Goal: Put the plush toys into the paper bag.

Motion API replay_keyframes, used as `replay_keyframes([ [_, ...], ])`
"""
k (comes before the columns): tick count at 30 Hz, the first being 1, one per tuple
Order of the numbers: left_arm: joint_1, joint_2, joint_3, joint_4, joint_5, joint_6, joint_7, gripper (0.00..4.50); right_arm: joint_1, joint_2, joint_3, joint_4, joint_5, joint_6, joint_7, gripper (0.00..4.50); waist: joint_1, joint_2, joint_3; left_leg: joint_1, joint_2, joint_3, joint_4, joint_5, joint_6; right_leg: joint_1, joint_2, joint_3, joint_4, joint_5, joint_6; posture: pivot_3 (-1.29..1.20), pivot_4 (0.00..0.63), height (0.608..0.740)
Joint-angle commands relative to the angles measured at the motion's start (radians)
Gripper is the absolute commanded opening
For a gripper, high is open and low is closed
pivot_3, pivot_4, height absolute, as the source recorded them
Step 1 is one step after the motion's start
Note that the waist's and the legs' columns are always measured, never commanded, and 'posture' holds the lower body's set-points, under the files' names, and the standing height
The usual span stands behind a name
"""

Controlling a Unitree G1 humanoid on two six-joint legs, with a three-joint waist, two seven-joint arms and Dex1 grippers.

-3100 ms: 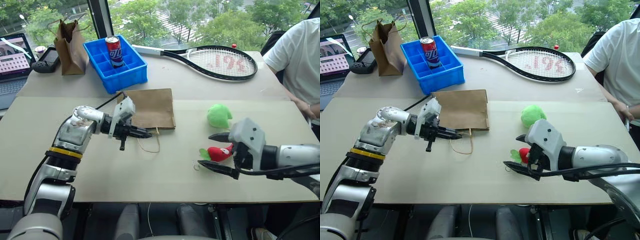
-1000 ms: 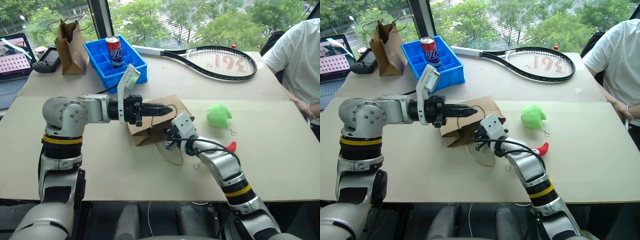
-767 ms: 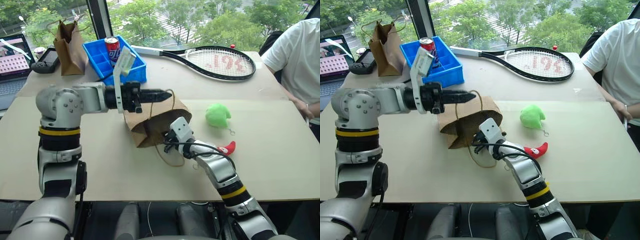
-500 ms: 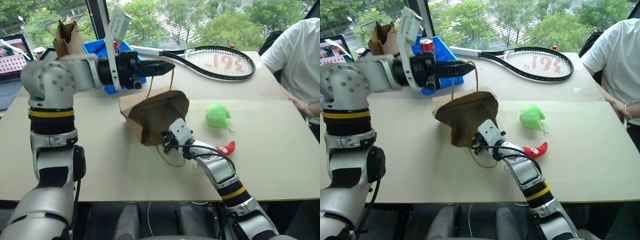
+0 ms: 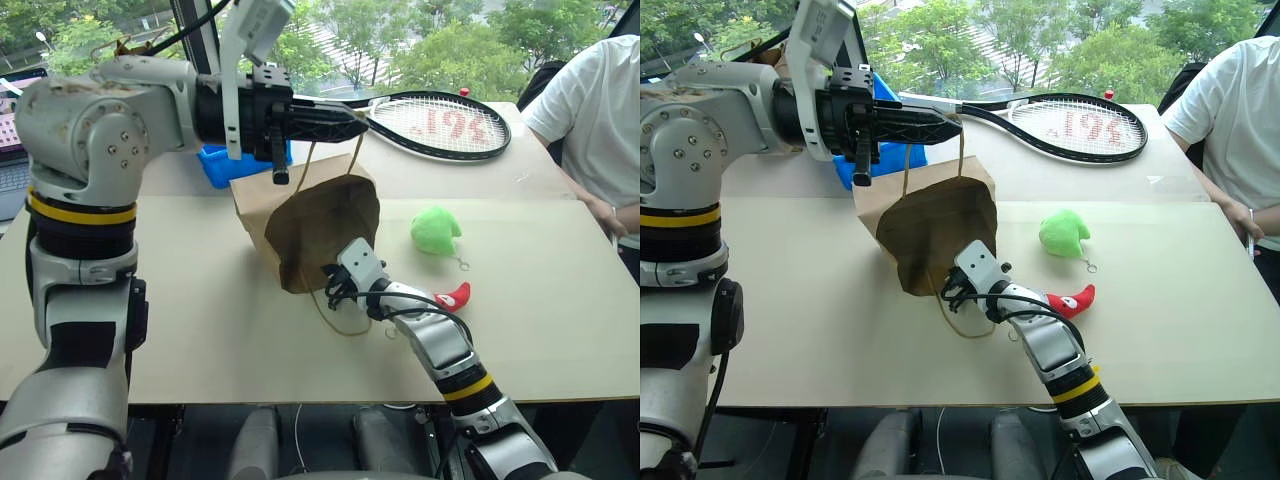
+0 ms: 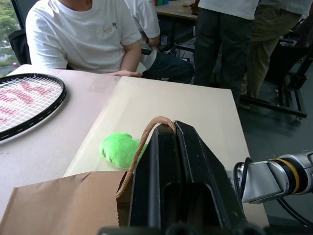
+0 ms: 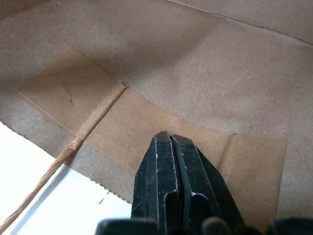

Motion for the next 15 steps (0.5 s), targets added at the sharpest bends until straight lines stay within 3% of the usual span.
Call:
replay_keyframes([
  [1,-0.004,-0.003,0.027,-0.027,-0.005,-0.015,0.009,0.00,0.017,-0.020,-0.011,-0.049,0.000,0.015,0.026,0.08,0.001,0.000,0.000,0.000,0.000,0.000,0.000,0.000,0.000,0.000,0.000,0.000,0.000,0.000,0.000,0.00,0.150,0.740],
  [4,0.012,-0.011,0.034,-0.029,-0.011,-0.007,0.020,0.00,0.020,-0.046,-0.039,-0.168,0.055,0.018,0.082,0.08,0.002,0.000,0.000,-0.001,0.000,0.000,0.000,0.000,0.000,0.000,0.000,0.000,0.000,0.000,0.000,0.00,0.150,0.740],
  [8,0.037,-0.025,0.044,-0.032,-0.023,0.008,0.036,0.00,0.028,-0.106,-0.128,-0.404,0.207,0.176,0.168,0.08,0.003,0.001,0.001,-0.001,0.000,0.000,0.000,0.000,0.000,0.000,0.000,0.000,0.000,0.000,0.000,0.00,0.150,0.740],
  [13,0.069,-0.044,0.042,-0.031,-0.020,0.006,0.045,0.00,-0.012,-0.222,-0.378,-0.615,0.495,0.453,0.227,0.08,0.005,0.001,0.001,-0.001,0.000,-0.001,0.000,0.000,0.000,0.000,0.000,0.000,0.000,0.000,0.000,0.00,0.150,0.740],
  [14,0.074,-0.047,0.041,-0.031,-0.021,0.006,0.047,0.00,-0.020,-0.263,-0.432,-0.644,0.546,0.497,0.242,0.60,0.006,0.001,0.001,-0.001,0.000,0.000,0.000,0.000,0.000,0.000,0.000,0.000,0.000,0.000,0.000,0.00,0.150,0.740],
  [15,0.078,-0.052,0.041,-0.030,-0.023,0.008,0.049,0.00,-0.027,-0.303,-0.482,-0.663,0.595,0.537,0.254,0.82,0.007,0.001,0.001,-0.001,0.000,0.000,0.000,0.000,0.000,0.000,-0.001,0.000,0.000,0.000,0.000,0.00,0.150,0.740],
])
